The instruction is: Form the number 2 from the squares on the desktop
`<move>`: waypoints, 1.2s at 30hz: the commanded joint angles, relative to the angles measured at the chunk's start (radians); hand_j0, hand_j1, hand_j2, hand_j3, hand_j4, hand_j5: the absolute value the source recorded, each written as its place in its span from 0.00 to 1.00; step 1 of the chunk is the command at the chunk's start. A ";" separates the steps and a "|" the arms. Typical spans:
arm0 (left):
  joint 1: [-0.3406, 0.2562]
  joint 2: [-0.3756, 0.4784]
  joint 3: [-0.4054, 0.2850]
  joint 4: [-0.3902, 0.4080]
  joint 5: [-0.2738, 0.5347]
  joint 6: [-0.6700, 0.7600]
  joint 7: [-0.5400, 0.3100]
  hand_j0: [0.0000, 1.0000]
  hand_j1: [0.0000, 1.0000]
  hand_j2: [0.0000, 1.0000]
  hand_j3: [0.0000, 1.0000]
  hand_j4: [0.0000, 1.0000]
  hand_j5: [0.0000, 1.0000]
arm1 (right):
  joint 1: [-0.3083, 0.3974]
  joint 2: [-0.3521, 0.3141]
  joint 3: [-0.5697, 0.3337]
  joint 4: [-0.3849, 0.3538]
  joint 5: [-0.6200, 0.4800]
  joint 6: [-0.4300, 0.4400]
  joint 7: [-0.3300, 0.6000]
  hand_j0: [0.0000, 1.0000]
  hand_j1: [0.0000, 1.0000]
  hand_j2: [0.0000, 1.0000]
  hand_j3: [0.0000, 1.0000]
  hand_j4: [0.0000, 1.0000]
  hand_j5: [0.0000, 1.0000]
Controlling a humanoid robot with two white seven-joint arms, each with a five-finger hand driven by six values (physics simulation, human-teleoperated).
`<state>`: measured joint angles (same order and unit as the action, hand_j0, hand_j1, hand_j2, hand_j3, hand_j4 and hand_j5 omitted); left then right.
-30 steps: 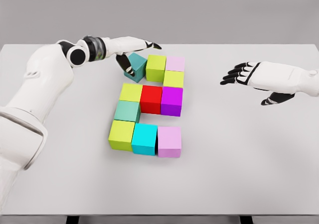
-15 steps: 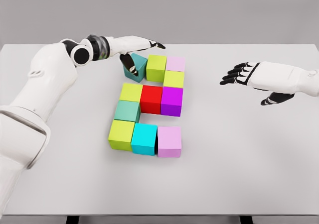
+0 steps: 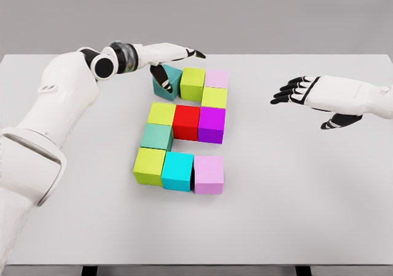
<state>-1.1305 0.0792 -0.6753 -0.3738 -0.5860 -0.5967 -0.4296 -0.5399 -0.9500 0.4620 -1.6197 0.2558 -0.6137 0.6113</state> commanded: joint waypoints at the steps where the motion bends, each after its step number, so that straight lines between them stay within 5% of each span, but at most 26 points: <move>1: 0.000 -0.004 0.010 0.000 0.006 0.009 0.012 1.00 1.00 1.00 1.00 1.00 1.00 | 0.000 -0.001 0.000 0.000 -0.006 0.003 0.000 1.00 1.00 1.00 1.00 1.00 1.00; 36: -0.003 -0.009 0.008 0.000 0.009 0.023 0.012 1.00 1.00 1.00 1.00 1.00 1.00 | -0.005 0.000 0.000 0.000 -0.006 0.003 0.000 1.00 1.00 1.00 1.00 1.00 1.00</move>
<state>-1.1321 0.0717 -0.6731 -0.3733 -0.5834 -0.5787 -0.4181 -0.5461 -0.9483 0.4624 -1.6197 0.2556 -0.6137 0.6113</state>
